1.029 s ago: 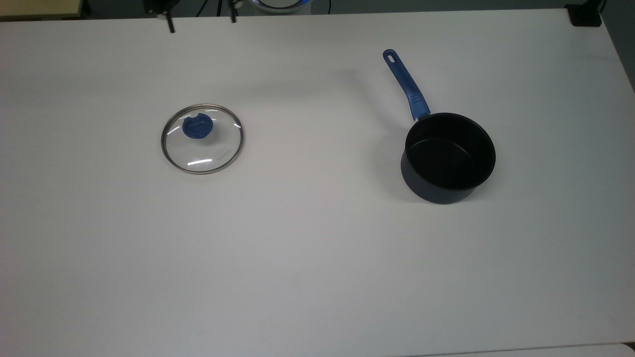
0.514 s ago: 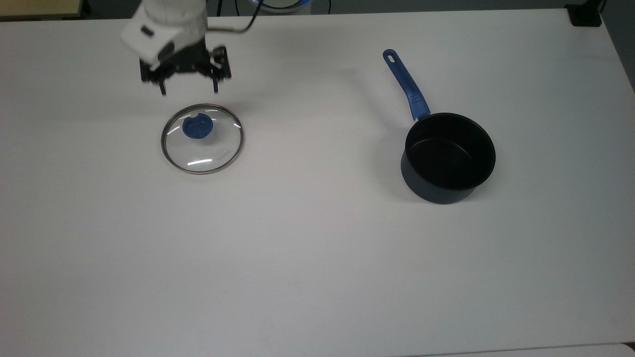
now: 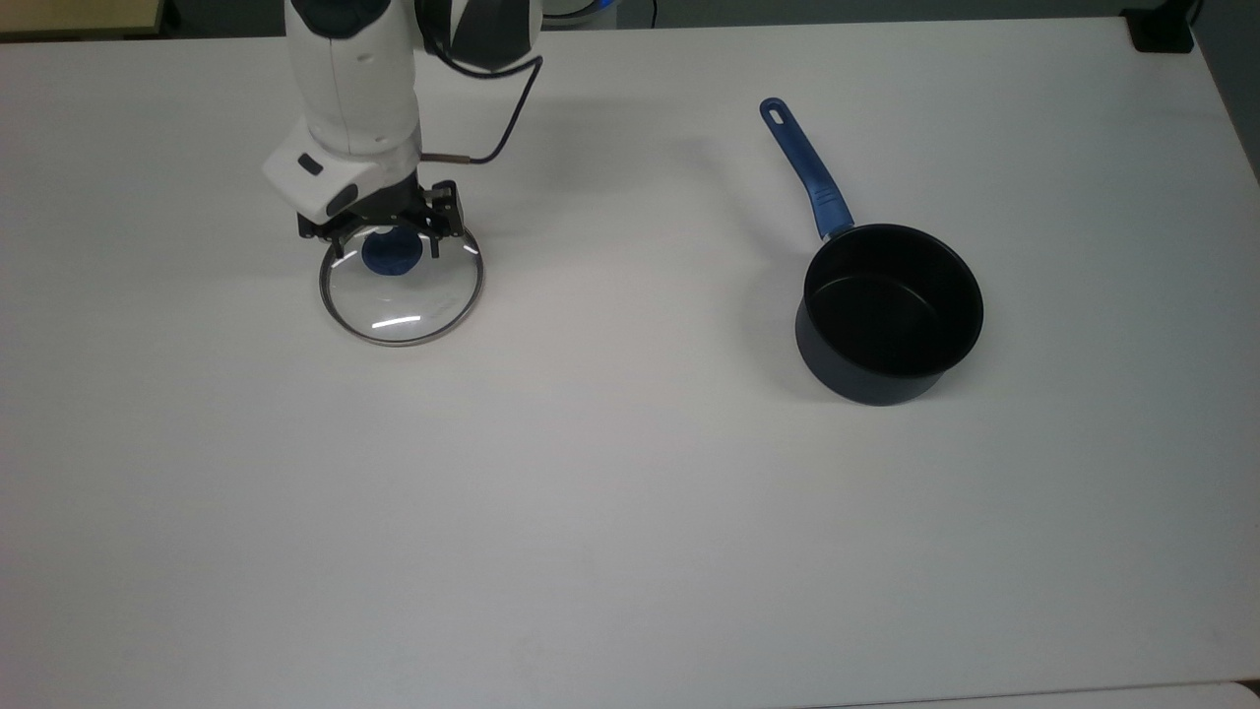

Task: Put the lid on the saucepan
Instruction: 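Lower the gripper over the glass lid's blue knob, then close the gripper on the blue knob of the lid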

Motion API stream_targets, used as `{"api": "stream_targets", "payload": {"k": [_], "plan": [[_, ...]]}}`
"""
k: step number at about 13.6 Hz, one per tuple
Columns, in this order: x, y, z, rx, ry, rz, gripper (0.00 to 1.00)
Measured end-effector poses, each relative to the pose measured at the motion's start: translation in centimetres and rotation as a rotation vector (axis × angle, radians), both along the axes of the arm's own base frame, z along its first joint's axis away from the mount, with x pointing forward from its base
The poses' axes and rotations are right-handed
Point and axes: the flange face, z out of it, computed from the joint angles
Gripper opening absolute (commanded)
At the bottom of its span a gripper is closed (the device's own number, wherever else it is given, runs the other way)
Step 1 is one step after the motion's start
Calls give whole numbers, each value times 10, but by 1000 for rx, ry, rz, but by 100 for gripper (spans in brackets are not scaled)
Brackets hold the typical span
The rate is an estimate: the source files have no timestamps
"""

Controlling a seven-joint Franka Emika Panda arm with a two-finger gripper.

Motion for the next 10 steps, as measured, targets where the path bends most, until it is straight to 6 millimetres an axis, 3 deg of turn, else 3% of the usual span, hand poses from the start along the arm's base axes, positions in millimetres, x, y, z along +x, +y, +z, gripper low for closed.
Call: {"api": "stream_targets", "payload": {"k": [2,3,4,10], "plan": [[1,1,-1,0,1,-2,78],[1,1,-1,0,0,-3,55],[1,1,0,0,-2,-7,49],[2,4,3,1,-7,-22,46]]}}
